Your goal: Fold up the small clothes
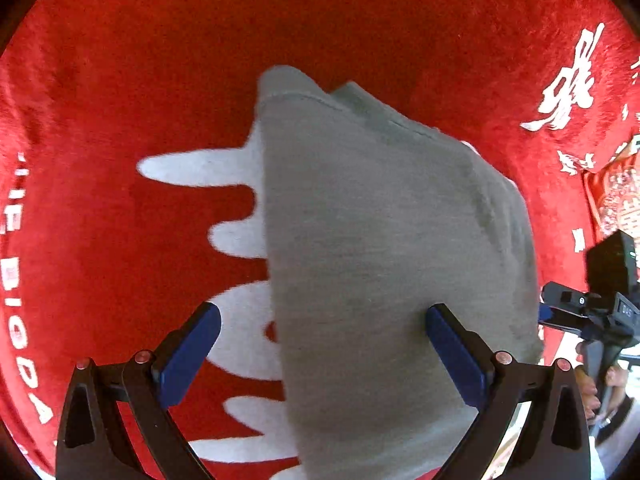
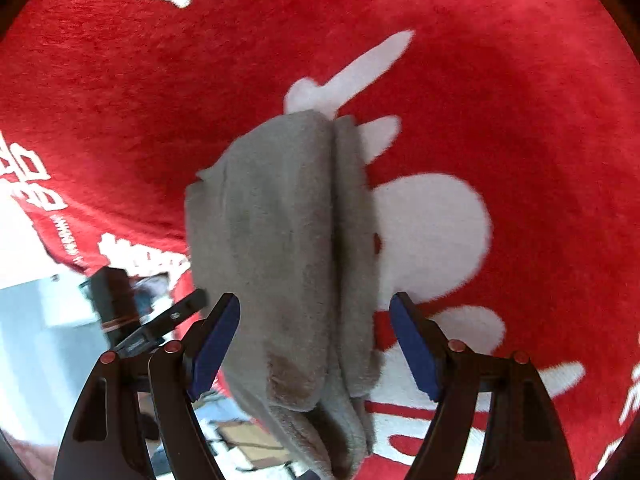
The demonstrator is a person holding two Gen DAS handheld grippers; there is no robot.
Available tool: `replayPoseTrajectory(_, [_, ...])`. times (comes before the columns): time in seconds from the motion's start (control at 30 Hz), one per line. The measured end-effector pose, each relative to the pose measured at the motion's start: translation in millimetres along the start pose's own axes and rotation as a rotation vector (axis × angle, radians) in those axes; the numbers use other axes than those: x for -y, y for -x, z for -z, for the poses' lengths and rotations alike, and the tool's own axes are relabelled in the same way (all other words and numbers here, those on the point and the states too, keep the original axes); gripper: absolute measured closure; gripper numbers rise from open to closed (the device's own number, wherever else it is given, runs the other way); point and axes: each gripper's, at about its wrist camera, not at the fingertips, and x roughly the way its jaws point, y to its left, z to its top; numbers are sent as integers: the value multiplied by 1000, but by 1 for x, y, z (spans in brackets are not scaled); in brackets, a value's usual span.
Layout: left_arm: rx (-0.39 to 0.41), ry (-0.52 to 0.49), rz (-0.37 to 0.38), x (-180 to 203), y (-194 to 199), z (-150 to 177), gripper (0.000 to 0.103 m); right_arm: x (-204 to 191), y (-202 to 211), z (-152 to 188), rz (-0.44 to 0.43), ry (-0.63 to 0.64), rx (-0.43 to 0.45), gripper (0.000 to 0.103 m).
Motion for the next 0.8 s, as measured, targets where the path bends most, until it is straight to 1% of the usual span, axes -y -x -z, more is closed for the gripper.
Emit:
replayPoseTrajectory(0.1, [-39, 1, 82, 5, -12, 1, 0, -1, -10, -4, -60, 36, -66, 22])
replayPoseTrajectory(0.17, [-52, -8, 102, 11, -20, 0, 0, -6, -17, -7, -94, 74, -99, 21])
replayPoseTrajectory(0.23, [-41, -43, 97, 20, -23, -2, 0, -13, -27, -11, -124, 104, -131, 21])
replayPoseTrajectory(0.33, [-36, -45, 75, 25, -26, -5, 0, -24, -46, -15, -147, 139, -160, 21])
replayPoseTrajectory(0.5, [-44, -63, 70, 21, -22, -2, 0, -31, -51, -14, -136, 135, -143, 22])
replayPoseTrajectory(0.53, [-45, -66, 67, 22, -22, -2, 0, -30, -51, -13, -127, 111, -134, 26])
replayPoseTrajectory(0.57, [-42, -67, 64, 21, -20, -1, 4, -29, -51, -12, -111, 94, -129, 42])
replayPoseTrajectory(0.6, [-31, -70, 57, 23, -18, -2, 7, -27, -51, -12, -87, 79, -127, 55])
replayPoseTrajectory(0.63, [-21, -76, 52, 28, -18, -3, 14, -23, -52, -10, -46, 60, -127, 69])
replayPoseTrajectory(0.67, [-12, -84, 52, 33, -19, -4, 22, -22, -52, -8, -55, 49, -121, 71])
replayPoseTrajectory(0.7, [2, -97, 55, 33, -13, -2, 26, -24, -50, -5, -61, 49, -109, 71])
replayPoseTrajectory(0.77, [16, -111, 57, 33, -5, -1, 45, -32, -49, -1, -85, 42, -97, 72])
replayPoseTrajectory(0.8, [23, -113, 63, 33, 1, 0, 48, -34, -48, 1, -119, 25, -95, 72])
